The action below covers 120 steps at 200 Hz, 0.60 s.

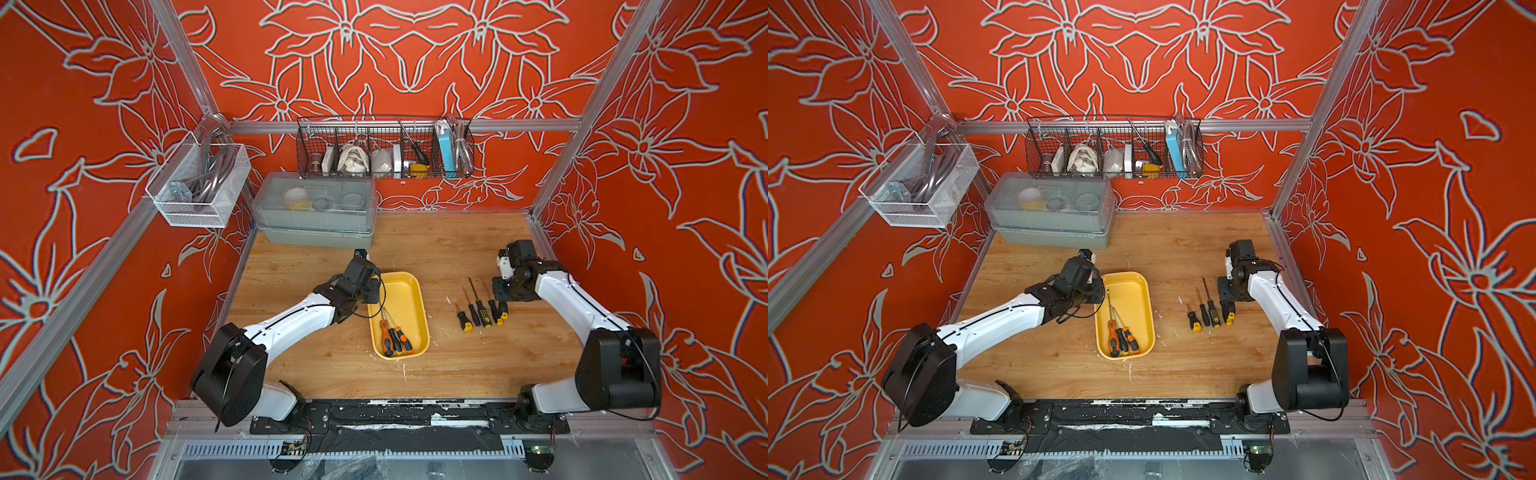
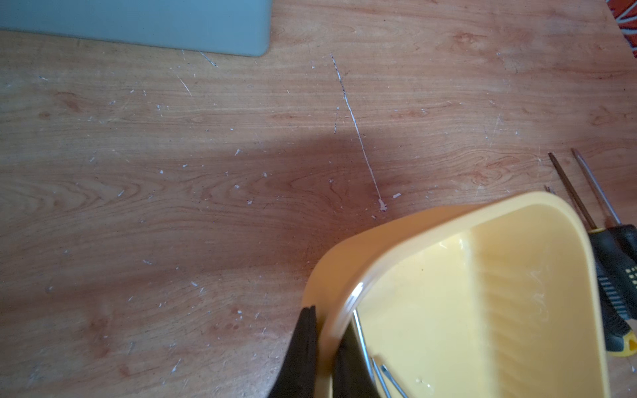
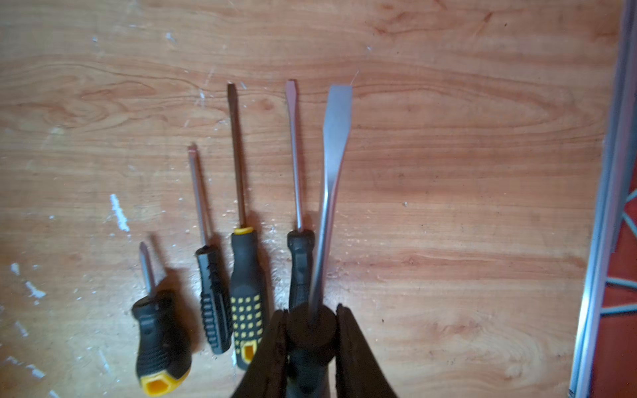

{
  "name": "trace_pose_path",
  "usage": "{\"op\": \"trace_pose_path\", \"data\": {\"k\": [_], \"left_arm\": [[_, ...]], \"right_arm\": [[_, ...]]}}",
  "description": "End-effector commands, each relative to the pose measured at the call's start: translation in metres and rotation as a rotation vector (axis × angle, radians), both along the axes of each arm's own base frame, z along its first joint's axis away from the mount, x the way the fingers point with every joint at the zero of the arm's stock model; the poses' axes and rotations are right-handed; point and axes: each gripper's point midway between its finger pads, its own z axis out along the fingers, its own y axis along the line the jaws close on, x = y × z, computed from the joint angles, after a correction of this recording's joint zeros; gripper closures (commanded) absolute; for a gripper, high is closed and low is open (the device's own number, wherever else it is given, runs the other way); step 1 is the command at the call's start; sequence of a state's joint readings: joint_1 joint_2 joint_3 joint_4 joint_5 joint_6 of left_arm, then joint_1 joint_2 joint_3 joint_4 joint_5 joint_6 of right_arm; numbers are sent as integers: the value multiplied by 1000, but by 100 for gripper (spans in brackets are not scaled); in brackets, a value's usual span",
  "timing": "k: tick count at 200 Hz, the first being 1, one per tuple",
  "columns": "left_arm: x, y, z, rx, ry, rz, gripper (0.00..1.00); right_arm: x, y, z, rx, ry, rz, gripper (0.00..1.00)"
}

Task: Take out the screwdriver from the storage box
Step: Place the screwdriver at the center of the board.

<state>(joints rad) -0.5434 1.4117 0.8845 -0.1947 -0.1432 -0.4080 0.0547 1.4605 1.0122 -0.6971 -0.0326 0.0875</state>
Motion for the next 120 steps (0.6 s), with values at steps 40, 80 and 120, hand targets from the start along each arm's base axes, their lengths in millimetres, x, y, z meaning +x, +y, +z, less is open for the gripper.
{"op": "trace_pose_path", "data": {"k": [40, 80, 120], "left_arm": [[9, -11, 26, -63, -62, -14, 100], [10, -12, 25, -65, -60, -16, 100], [10, -13, 26, -69, -62, -17, 100]], "right_arm": [[11, -18, -27, -52, 65, 1, 100], [14, -26, -42, -97, 112, 1, 100], [14, -30, -43, -125, 117, -2, 100]]}}
